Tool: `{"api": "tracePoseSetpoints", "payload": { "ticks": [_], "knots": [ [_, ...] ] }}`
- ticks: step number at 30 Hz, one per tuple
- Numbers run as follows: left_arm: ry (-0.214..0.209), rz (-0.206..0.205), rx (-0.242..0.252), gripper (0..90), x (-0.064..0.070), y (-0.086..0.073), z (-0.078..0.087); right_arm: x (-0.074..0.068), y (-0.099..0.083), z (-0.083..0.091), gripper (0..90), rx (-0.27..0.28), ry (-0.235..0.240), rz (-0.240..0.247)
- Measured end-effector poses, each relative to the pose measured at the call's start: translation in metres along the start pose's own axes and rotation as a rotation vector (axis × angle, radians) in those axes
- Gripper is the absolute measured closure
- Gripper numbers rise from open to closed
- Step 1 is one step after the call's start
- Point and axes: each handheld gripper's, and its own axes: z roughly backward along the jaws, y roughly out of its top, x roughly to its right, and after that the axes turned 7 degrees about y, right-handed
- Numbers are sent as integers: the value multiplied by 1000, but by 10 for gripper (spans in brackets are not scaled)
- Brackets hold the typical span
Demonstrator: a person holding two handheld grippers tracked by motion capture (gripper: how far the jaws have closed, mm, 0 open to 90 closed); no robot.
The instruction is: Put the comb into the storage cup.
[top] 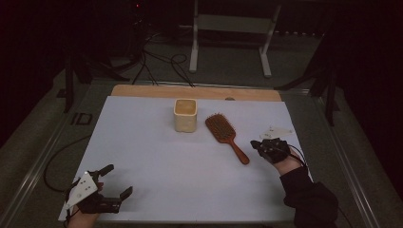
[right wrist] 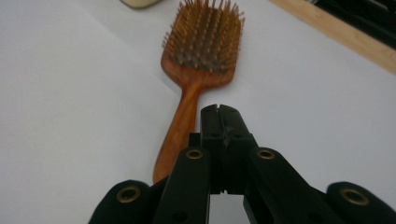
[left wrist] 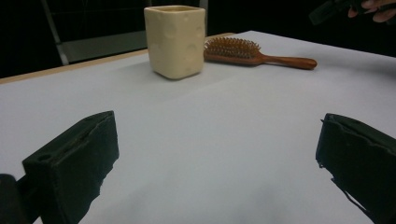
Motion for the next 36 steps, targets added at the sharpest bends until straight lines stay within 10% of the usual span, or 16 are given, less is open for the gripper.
{"api": "tracePoseSetpoints", "payload": {
  "ticks": [11,27,36],
  "knots": [
    [-1,0,0,0,0,0,0,-4,26,3,765,-7,-8,-12],
    [-7,-3,3,0,1,1,0,-6,51,-17,136,-115,14,-44],
    [-7,-2,0,0,1,1,0,-1,57,-44,152,-202,81,-101]
  ]
}}
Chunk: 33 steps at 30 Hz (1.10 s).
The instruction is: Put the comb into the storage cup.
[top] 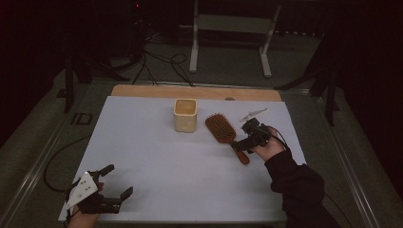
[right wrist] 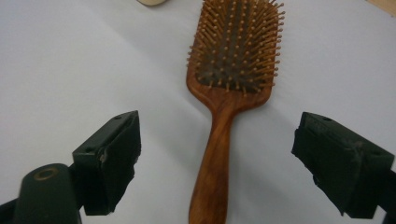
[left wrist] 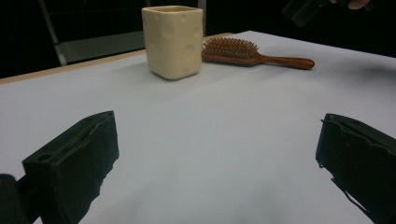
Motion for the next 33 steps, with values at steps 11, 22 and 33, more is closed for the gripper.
{"api": "tracePoseSetpoints", "payload": {
  "ticks": [11,22,33],
  "knots": [
    [-2,1,1,0,0,0,0,8,8,-32,147,-102,-38,-47],
    [-4,3,2,0,-1,0,0,10,14,-57,118,-231,-41,-94],
    [-4,8,4,0,-1,0,0,14,20,-70,301,-340,-47,-138]
  ]
}}
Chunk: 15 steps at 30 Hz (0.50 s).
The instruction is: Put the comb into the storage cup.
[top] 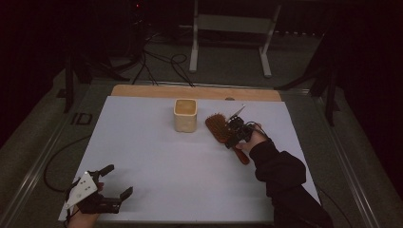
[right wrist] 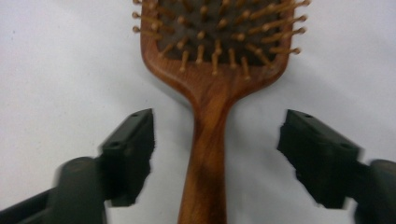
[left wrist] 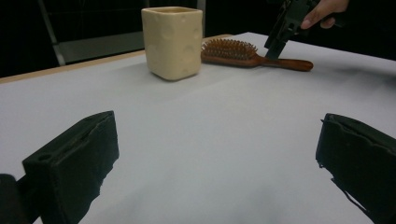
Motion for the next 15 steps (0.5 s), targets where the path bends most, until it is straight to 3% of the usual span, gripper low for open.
{"api": "tracePoseSetpoints", "payload": {
  "ticks": [4,10,15],
  "knots": [
    [2,0,0,0,0,0,0,-1,2,-5,358,-31,0,-1],
    [1,3,0,0,-1,0,0,-5,5,-10,512,-70,-13,-15],
    [2,6,4,0,-1,0,1,-4,8,-13,556,-93,-27,-37]
  ]
}}
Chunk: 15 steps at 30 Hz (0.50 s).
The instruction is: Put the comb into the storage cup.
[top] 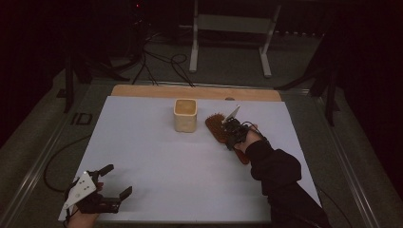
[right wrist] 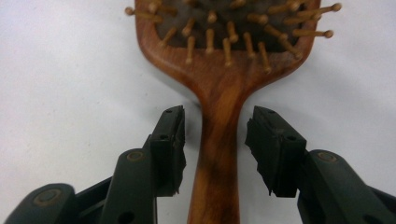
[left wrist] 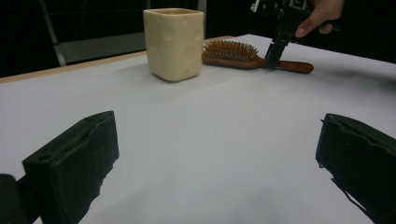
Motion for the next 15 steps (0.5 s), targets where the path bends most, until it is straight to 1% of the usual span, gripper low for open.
{"api": "tracePoseSetpoints", "payload": {
  "ticks": [3,4,5,9,11,15],
  "knots": [
    [-1,1,3,0,0,0,0,0,2,-2,575,-6,-4,-7],
    [0,2,3,0,0,0,0,0,3,-2,582,-16,-7,-7],
    [0,0,1,0,0,0,0,0,3,-3,591,-13,-8,-4],
    [-2,5,5,0,-1,0,0,0,6,-4,617,-24,-7,-19],
    [0,0,-1,0,0,0,0,0,7,-4,628,-27,-12,-25],
    [2,2,2,0,0,0,1,-1,9,-5,668,-37,-4,-47]
  ]
}}
